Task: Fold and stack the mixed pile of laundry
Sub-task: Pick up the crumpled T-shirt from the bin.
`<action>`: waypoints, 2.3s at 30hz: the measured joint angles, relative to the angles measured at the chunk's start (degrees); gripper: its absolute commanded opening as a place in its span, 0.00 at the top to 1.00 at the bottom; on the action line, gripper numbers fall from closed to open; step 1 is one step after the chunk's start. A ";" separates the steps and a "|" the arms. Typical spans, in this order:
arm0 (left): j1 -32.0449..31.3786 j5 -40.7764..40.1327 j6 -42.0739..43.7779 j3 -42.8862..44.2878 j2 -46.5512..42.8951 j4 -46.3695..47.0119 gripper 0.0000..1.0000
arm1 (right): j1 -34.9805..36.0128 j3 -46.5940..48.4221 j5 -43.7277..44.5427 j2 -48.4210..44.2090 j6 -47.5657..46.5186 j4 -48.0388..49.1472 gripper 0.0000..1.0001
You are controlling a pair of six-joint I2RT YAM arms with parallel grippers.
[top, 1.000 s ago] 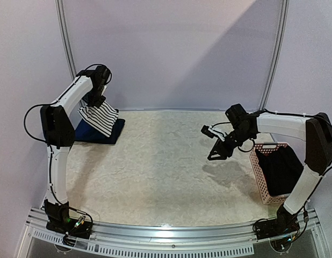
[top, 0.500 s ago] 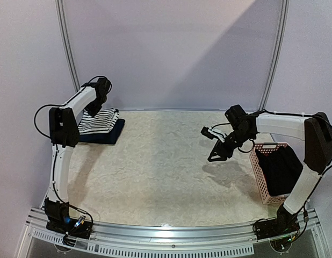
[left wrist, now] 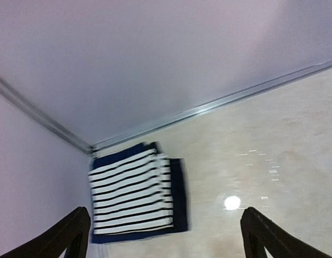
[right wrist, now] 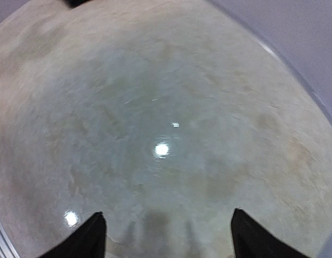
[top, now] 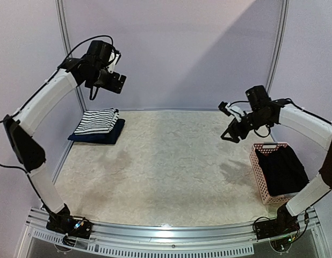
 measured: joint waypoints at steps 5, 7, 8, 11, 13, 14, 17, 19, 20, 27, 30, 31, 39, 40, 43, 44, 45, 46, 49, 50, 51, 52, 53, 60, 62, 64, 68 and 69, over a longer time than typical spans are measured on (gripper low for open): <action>-4.00 17.14 -6.71 -18.86 -12.31 13.55 0.01 | -7.80 0.39 12.07 -10.12 3.26 1.20 0.01; -4.00 22.47 -8.57 -28.70 -15.56 19.96 0.00 | -11.54 0.37 16.17 -14.34 4.94 1.09 0.01; -4.02 24.02 -9.16 -31.91 -16.15 21.59 0.00 | -12.90 0.37 17.46 -15.87 5.31 0.72 0.01; -4.66 27.45 -10.36 -40.09 -16.17 26.01 0.00 | -15.74 0.37 20.26 -20.81 4.87 -3.50 0.04; -5.70 28.52 -10.36 -42.91 -16.00 27.39 0.00 | -15.82 0.24 20.52 -22.53 3.74 -7.89 0.12; -6.49 28.70 -10.36 -43.47 -15.91 27.78 0.00 | -15.78 -0.20 20.50 -22.82 3.26 -10.08 0.16; -9.55 28.13 -10.47 -43.54 -15.17 29.55 0.00 | -15.78 -3.43 20.44 -22.12 2.45 -15.37 0.28; -11.08 26.18 -11.13 -42.91 -13.90 29.53 0.00 | -15.80 -6.51 20.48 -20.20 2.36 -18.88 0.33; -11.69 24.13 -11.78 -41.48 -12.48 27.98 0.00 | -15.80 -7.69 20.55 -19.19 2.14 -19.91 0.34; -12.31 12.28 -13.31 -31.23 -3.80 18.08 0.00 | -15.98 -10.73 22.43 -13.53 2.95 -25.03 0.37; -12.50 9.68 -12.15 -35.69 -8.04 19.96 0.00 | -16.57 -10.78 23.30 -12.61 2.93 -25.24 0.44; -12.48 7.93 -12.15 -38.23 -10.43 21.57 0.00 | -16.87 -10.88 23.47 -12.20 2.89 -25.24 0.47; -11.10 1.18 -12.66 -45.33 -18.88 26.93 0.16 | -18.78 -11.80 23.34 -9.46 2.10 -25.77 0.76; -11.08 1.99 -12.46 -45.18 -18.40 26.99 0.16 | -18.91 -11.80 23.23 -9.33 2.01 -25.86 0.81; -11.06 4.90 -11.91 -44.54 -16.20 27.02 0.18 | -19.28 -11.80 22.99 -9.07 1.68 -26.08 0.98; -11.06 5.51 -11.96 -44.41 -15.54 26.91 0.18 | -19.32 -11.80 22.93 -9.05 1.84 -26.29 1.00; -11.06 6.21 -11.98 -44.24 -14.88 26.62 0.19 | -19.34 -11.78 22.88 -9.07 1.36 -26.40 1.00; -11.06 6.58 -12.02 -44.15 -14.49 26.43 0.19 | -19.34 -11.65 22.88 -9.07 1.46 -26.69 1.00; -11.06 7.34 -12.04 -43.98 -14.12 25.81 0.19 | -19.39 -9.22 23.41 -9.09 1.33 -28.63 1.00; -11.06 7.41 -12.04 -43.89 -14.12 25.70 0.19 | -19.39 -7.58 23.78 -9.18 1.31 -29.64 1.00; -11.06 7.43 -12.04 -43.74 -14.12 25.62 0.19 | -19.43 -5.27 24.28 -9.29 1.22 -30.77 1.00; -11.06 7.48 -12.07 -43.52 -14.12 25.53 0.19 | -19.45 -2.60 24.98 -9.55 1.09 -31.71 1.00; -11.06 7.54 -12.07 -43.30 -14.12 25.51 0.19 | -19.50 0.04 25.44 -9.88 0.87 -32.50 1.00; -11.06 7.87 -12.04 -42.91 -14.12 25.35 0.19 | -19.61 20.39 25.53 -11.76 -1.92 -35.19 1.00; -11.06 7.93 -11.98 -42.80 -14.12 25.35 0.19 | -19.61 28.79 22.47 -9.92 -2.80 -36.72 1.00; -11.06 7.91 -11.74 -42.71 -14.12 25.35 0.19 | -19.56 38.73 18.21 -6.75 -3.48 -37.99 1.00; -11.06 7.41 -10.73 -42.60 -14.10 25.35 0.19 | -15.91 57.35 11.39 0.81 -4.61 -38.62 1.00; -11.06 7.26 -10.47 -42.58 -14.08 25.35 0.19 | -13.60 60.70 9.77 2.47 -5.25 -38.25 1.00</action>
